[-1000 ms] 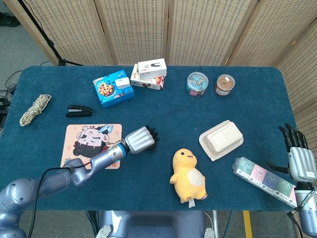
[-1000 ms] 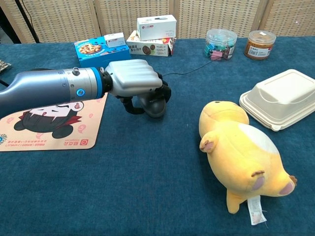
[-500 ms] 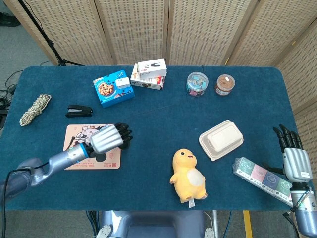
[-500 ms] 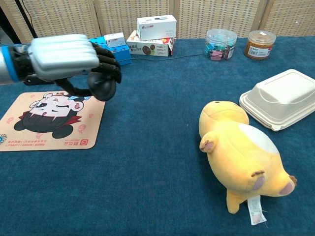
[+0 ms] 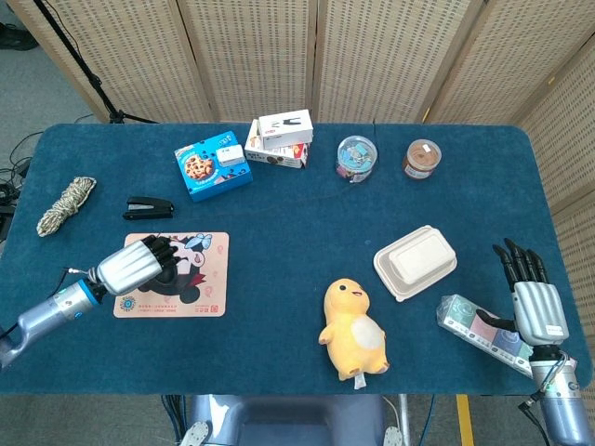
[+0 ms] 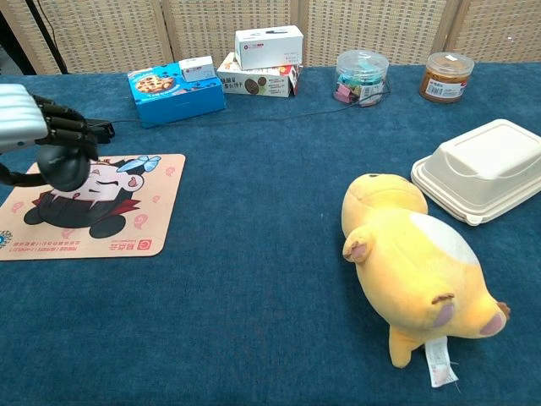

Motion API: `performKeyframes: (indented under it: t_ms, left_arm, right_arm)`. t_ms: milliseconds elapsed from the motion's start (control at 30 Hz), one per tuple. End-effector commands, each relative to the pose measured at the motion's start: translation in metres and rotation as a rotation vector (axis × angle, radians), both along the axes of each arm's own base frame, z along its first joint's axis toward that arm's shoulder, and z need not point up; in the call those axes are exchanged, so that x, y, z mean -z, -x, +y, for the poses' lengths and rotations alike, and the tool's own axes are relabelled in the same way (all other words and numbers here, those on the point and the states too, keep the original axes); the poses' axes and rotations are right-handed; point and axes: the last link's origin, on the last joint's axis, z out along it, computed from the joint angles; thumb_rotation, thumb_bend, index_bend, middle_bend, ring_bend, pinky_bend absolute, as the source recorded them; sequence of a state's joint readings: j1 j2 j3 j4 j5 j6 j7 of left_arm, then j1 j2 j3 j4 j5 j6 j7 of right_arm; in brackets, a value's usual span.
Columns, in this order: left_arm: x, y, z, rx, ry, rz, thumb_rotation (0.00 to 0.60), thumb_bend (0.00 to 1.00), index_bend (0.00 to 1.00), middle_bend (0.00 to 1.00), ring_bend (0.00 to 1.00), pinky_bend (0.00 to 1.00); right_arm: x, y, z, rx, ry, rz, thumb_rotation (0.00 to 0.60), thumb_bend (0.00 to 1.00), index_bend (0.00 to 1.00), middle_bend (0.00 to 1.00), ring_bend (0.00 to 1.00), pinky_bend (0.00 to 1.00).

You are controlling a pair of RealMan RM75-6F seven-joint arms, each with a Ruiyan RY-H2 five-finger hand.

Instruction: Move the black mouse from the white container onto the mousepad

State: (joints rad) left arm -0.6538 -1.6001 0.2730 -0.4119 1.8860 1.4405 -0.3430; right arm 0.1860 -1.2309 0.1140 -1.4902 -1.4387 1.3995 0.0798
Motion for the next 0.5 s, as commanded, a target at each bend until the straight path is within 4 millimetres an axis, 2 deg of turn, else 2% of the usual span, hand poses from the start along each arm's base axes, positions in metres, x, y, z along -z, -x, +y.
performKeyframes:
  t_ms: [33, 267, 500]
  left_arm:
    - [0.000, 0.021, -0.019, -0.025, 0.032, 0.004, 0.600, 0.37, 0.47, 0.40, 0.36, 0.43]
    - [-0.013, 0.044, -0.044, -0.051, 0.058, 0.011, 0.600, 0.37, 0.47, 0.40, 0.36, 0.43]
    - [-0.012, 0.055, -0.057, -0.048, 0.069, 0.054, 0.600, 0.37, 0.47, 0.40, 0.36, 0.43]
  right_arm:
    - [0.002, 0.000, 0.000, 0.000, -0.005, 0.004, 0.600, 0.00, 0.00, 0.00, 0.00, 0.00]
    - [0.006, -0.001, 0.000, 0.004, -0.012, 0.011, 0.600, 0.00, 0.00, 0.00, 0.00, 0.00]
    - [0.009, -0.003, 0.001, -0.001, -0.020, 0.018, 0.600, 0.00, 0.00, 0.00, 0.00, 0.00]
